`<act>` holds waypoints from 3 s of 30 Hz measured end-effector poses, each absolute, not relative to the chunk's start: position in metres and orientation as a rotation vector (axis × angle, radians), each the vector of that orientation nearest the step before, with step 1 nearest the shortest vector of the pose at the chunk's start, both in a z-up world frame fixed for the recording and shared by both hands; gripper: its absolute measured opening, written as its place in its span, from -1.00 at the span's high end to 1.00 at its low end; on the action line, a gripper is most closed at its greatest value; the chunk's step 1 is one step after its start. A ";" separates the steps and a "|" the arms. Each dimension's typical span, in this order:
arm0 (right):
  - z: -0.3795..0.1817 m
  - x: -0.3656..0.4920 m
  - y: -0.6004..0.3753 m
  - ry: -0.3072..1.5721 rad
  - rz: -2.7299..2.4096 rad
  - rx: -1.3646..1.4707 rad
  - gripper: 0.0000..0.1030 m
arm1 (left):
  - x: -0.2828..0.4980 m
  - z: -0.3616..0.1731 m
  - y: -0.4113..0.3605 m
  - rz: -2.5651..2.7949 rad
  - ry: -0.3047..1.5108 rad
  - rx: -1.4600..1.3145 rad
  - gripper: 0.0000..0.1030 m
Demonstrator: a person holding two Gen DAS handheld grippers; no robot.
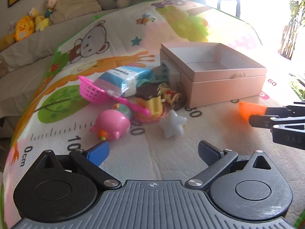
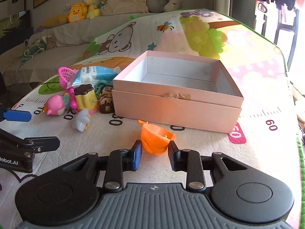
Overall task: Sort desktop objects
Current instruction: 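Grasp the white star with the left gripper while the right grasps the orange cup, then carry the star and cup over the pink box and open both grippers, then grasp the brown-topped pudding toy with the right gripper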
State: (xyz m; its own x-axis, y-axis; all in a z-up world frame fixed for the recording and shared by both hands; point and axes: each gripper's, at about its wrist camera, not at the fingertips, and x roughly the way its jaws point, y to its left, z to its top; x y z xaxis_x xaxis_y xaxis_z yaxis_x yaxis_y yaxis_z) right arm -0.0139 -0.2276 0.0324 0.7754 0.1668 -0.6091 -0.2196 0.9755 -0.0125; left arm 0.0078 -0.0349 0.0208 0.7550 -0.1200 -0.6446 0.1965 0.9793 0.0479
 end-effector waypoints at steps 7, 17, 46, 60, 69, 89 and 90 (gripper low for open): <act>0.037 -0.031 -0.244 0.626 0.183 -0.080 -0.26 | 0.050 0.010 -0.055 -0.162 0.746 0.118 -0.29; 0.030 0.002 -0.220 0.686 0.289 -0.075 -0.45 | 0.032 0.015 -0.043 -0.181 0.764 0.124 0.17; 0.055 -0.038 -0.237 0.728 0.363 -0.073 0.21 | -0.038 0.025 -0.047 -0.336 0.735 0.168 0.20; 0.174 0.031 -0.290 0.481 0.262 -0.041 0.21 | 0.060 0.114 -0.118 -0.459 0.458 0.201 0.20; 0.179 0.116 -0.309 0.483 0.181 0.053 -0.04 | 0.099 0.115 -0.088 -0.366 0.464 0.116 -0.74; 0.064 0.052 -0.105 0.565 0.523 -0.342 -0.06 | 0.043 0.024 0.042 0.002 0.652 0.165 -0.89; 0.061 0.056 -0.099 0.567 0.520 -0.333 -0.06 | 0.041 0.024 0.045 -0.010 0.658 0.158 -0.89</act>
